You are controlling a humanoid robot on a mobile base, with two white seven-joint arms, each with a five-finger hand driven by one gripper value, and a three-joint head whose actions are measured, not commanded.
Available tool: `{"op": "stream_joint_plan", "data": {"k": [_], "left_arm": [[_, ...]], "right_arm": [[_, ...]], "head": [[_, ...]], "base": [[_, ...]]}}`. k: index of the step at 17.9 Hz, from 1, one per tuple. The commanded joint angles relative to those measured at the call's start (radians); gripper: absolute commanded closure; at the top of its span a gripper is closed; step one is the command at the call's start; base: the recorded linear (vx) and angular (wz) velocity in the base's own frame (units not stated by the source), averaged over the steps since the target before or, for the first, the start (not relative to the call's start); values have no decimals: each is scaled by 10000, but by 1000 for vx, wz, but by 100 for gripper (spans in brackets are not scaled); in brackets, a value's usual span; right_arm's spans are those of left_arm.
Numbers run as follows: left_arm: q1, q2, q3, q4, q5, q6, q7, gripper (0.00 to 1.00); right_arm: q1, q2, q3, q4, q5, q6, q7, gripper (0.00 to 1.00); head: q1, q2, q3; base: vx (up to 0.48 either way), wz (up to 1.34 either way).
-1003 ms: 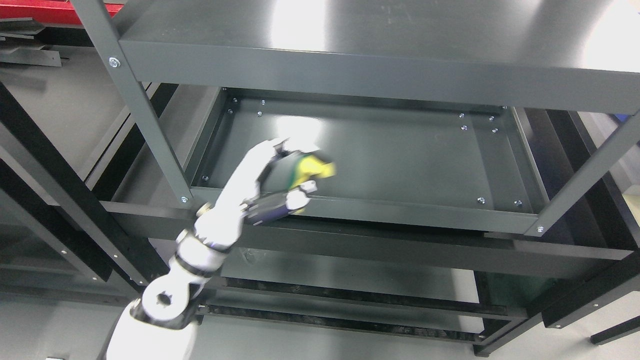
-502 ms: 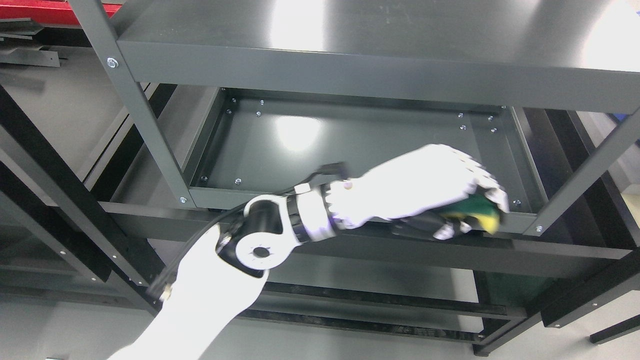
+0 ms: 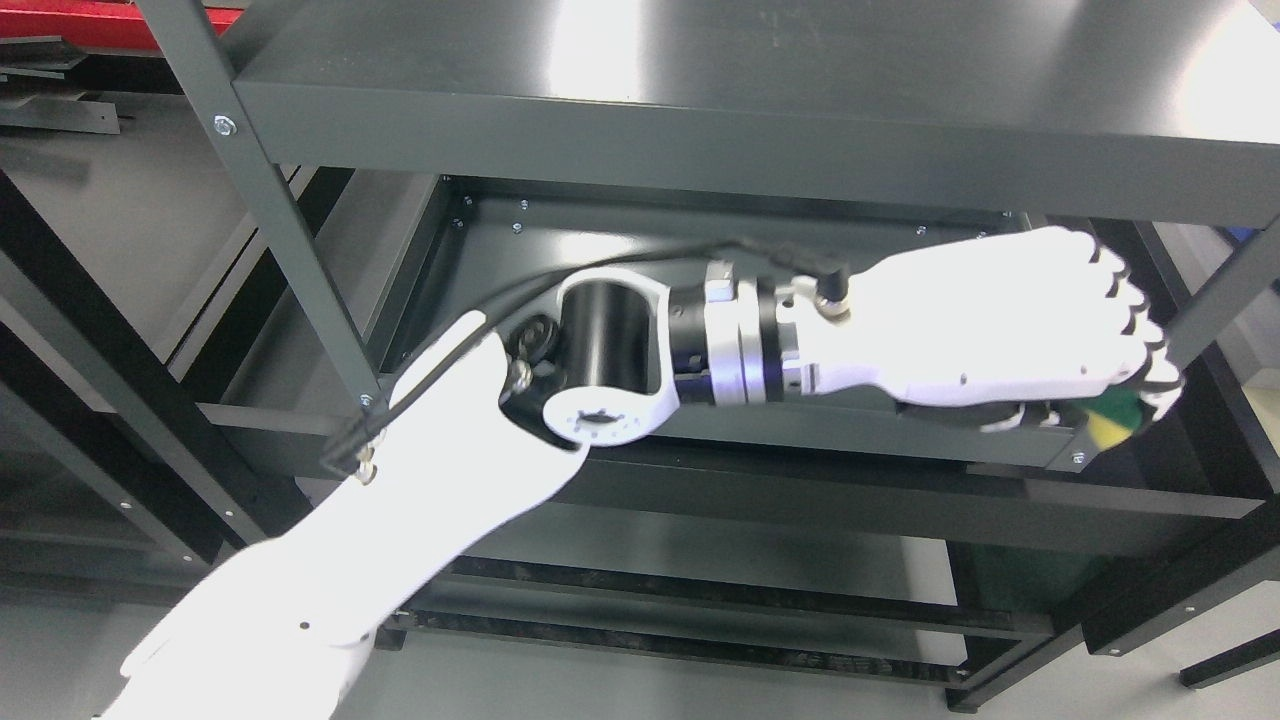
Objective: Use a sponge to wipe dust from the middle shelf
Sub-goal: 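Sweep the sponge across the shelf toward the farther edge with the left hand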
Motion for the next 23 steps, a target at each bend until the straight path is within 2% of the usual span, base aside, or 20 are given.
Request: {"op": "stream_joint_plan", "data": {"k": [1,3,8,13,17,18,19,23], "left_arm": [[-1455,87,-62,1461,-1812,-491,37,100],[-1824,87,290,1630,-2119,-812,37,100],[-1734,87,1424,1493,-2305,-2022,-389,100],[-539,87,4933,620,-2015,-2240,-3133,100],[535,87,6977,-390,235,-2240,-5434,100],[644,276,7101,-713,803,-2240,-5560,100],[690,796,7194,-914,1234,-2240,-5562,100],[858,3251,8021,-1222,3274,-2240,-5562,100]], "right_arm": [[0,-175,-3,-175,0,0,-8,0],[0,-175,-3,-175,0,0,-8,0],[0,-175,-3,-175,0,0,-8,0],[0,-175,-2,-175,0,0,-8,0],[0,-175,-2,-175,0,0,-8,0],[0,-175,13,-175,0,0,-8,0],[0,-175,-2,-175,0,0,-8,0],[0,-175,-3,-175,0,0,-8,0]], "head": [[0,0,0],[0,0,0],[0,0,0],[0,0,0],[0,0,0],[0,0,0],[0,0,0],[0,0,0]], "base": [[0,0],[0,0],[0,0],[0,0],[0,0],[0,0],[0,0],[0,0]]}}
